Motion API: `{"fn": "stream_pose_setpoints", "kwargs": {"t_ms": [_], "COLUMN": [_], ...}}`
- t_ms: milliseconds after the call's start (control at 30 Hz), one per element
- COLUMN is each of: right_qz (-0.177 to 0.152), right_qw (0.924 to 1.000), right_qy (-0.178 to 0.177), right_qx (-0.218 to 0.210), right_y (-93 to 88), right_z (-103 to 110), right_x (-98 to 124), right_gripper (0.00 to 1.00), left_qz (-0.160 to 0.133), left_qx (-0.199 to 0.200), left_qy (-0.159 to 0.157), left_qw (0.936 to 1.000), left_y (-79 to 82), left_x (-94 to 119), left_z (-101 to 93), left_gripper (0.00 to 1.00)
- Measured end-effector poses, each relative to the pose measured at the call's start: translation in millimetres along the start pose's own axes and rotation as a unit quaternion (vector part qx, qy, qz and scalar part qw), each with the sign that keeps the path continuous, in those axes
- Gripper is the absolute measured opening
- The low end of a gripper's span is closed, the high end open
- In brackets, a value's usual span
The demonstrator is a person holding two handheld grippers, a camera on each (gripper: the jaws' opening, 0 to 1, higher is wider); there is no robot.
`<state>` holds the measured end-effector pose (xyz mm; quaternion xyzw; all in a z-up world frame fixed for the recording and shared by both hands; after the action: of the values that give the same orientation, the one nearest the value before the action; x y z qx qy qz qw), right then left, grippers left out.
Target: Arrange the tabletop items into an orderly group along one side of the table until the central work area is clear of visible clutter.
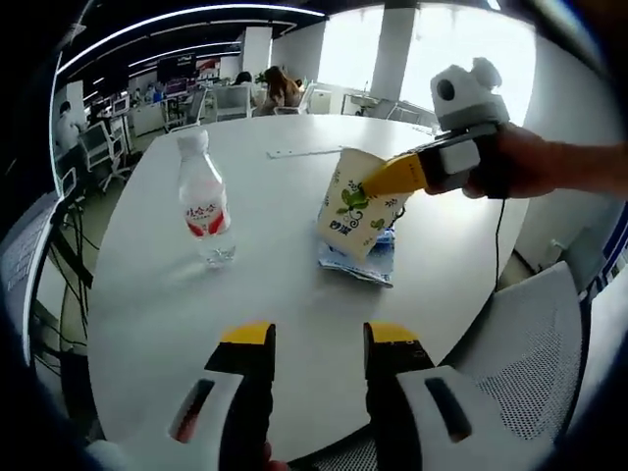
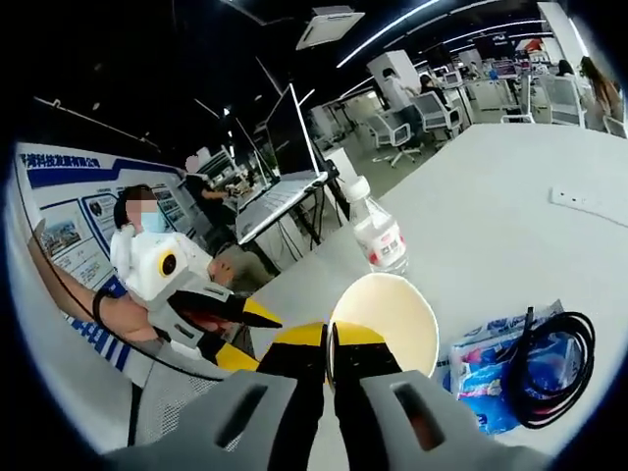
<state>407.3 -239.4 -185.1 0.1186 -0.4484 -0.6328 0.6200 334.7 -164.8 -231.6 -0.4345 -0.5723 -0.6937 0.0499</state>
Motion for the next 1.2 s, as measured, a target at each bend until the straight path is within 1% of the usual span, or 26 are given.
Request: {"fn": "stream_pose_setpoints", "kwargs": {"t_ms": [200,367,500,833,1033,1200], "right_qz": [0.009,0.019,0.026,0.045,0.064,0.085], "right_qw": [0.9999,0.9995,0.9992,0.9978,0.9955,0.9915], "right_qy": [-0.002,-0.005,0.001,0.005,-0.004,-0.017], "right_qx": [0.011,0.023,0.029,0.049,0.071,0.097], "right_y": [9.1,16.8,22.2,37.7,42.5,42.9], "right_z": [-4,-11,-13,-24,-36,-48], "right_x": [-12,-27,-37,-61,-73,-82], "right_gripper": [0.0,0.0,0.0,0.0,0.0,0.0], "left_qz": [-0.003,-0.002,-0.002,-0.005,-0.004,-0.003], "left_qx": [0.01,0.017,0.027,0.041,0.048,0.054], "left_qy": [0.005,0.009,0.011,0.02,0.023,0.027], "left_qw": [0.9999,0.9998,0.9996,0.9989,0.9986,0.9982], "left_y": [-2.1,-5.4,-7.2,-6.4,-7.4,-5.3], "left_x": [3,6,8,15,14,14], "left_z": [4.5,8.6,10.7,18.1,23.3,27.9], "left_gripper": [0.35,0.35,0.35,0.36,0.36,0.36]}}
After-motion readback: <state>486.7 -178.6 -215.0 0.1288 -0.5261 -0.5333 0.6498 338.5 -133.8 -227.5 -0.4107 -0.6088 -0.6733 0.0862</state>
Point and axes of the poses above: the point that each gripper's makers call its tool centre point, and the gripper's own axes: x roughly backward along the fingers, z roughly to its left, y roughly out of its top, the point moved 1 cm from there along x, roughly backward along the fingers, and after that the axes turned 8 degrees about -x, right-handed, at the moved point
